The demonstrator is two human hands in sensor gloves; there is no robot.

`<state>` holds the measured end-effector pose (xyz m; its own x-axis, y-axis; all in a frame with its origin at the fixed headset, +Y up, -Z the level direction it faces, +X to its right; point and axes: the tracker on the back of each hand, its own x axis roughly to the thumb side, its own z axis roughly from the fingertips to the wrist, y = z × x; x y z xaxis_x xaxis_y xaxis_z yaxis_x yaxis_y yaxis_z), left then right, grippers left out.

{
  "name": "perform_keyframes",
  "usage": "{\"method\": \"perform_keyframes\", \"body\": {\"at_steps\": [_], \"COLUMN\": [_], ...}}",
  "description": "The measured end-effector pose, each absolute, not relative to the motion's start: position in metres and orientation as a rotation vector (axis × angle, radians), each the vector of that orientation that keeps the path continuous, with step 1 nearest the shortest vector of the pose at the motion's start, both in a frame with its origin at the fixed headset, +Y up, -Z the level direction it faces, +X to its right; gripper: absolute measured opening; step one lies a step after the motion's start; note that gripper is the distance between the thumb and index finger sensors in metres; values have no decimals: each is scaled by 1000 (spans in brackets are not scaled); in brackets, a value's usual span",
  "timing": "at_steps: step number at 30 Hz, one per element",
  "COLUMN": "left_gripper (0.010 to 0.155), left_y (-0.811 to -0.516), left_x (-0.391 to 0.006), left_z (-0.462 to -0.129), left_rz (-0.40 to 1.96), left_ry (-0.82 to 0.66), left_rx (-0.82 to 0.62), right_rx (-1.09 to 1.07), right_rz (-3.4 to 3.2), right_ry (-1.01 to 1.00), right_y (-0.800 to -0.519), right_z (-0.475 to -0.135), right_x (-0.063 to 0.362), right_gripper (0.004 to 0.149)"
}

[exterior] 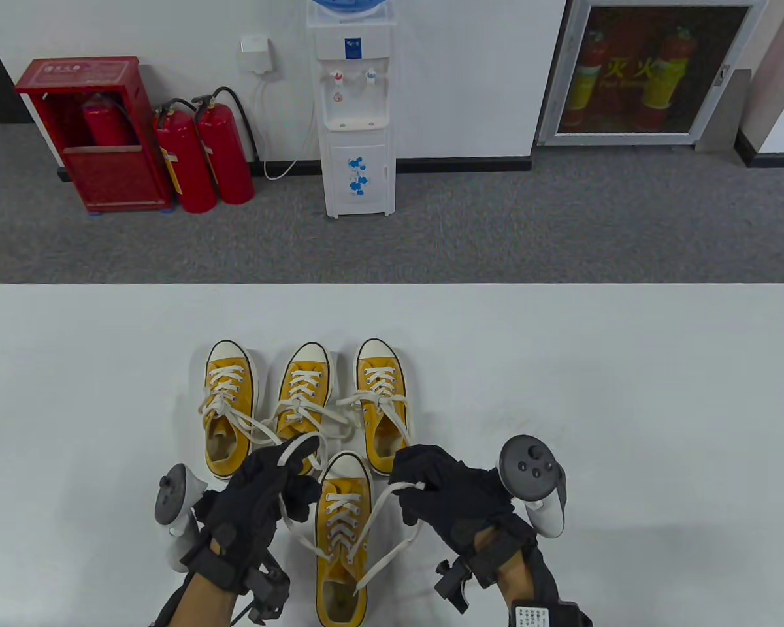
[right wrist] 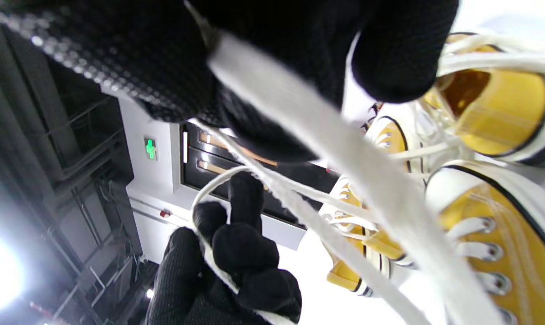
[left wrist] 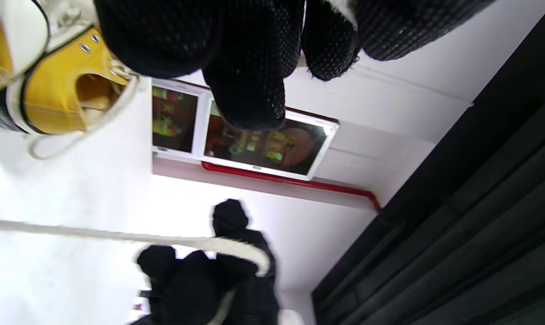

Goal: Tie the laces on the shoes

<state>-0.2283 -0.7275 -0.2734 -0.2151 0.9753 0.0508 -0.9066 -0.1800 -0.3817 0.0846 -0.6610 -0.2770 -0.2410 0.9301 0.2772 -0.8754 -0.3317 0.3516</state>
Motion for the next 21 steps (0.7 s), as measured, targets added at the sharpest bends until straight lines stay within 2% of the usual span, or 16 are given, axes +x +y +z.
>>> {"method": "perform_keyframes", "body": {"at_steps": [10,14,21], "left_gripper": [67,73,62], "left_y": [-719,-717,-716], "left_x": [-210,-203,-196], "left_z": [-267,-265,-263], "left_rz": [1318,1237,1146], "left_ry": [-431,-472,-484], "left_rx": [-196,-196,-182], "right_rx": [671,672,626], "right_rz": [2056,2117,2122], "right_ry": [-71,-133,-165], "right_y": [-631,-629,-637], "right_z": [-270,-270,-278], "right_x": [51,41,36], "right_gripper": [41,42,43]}}
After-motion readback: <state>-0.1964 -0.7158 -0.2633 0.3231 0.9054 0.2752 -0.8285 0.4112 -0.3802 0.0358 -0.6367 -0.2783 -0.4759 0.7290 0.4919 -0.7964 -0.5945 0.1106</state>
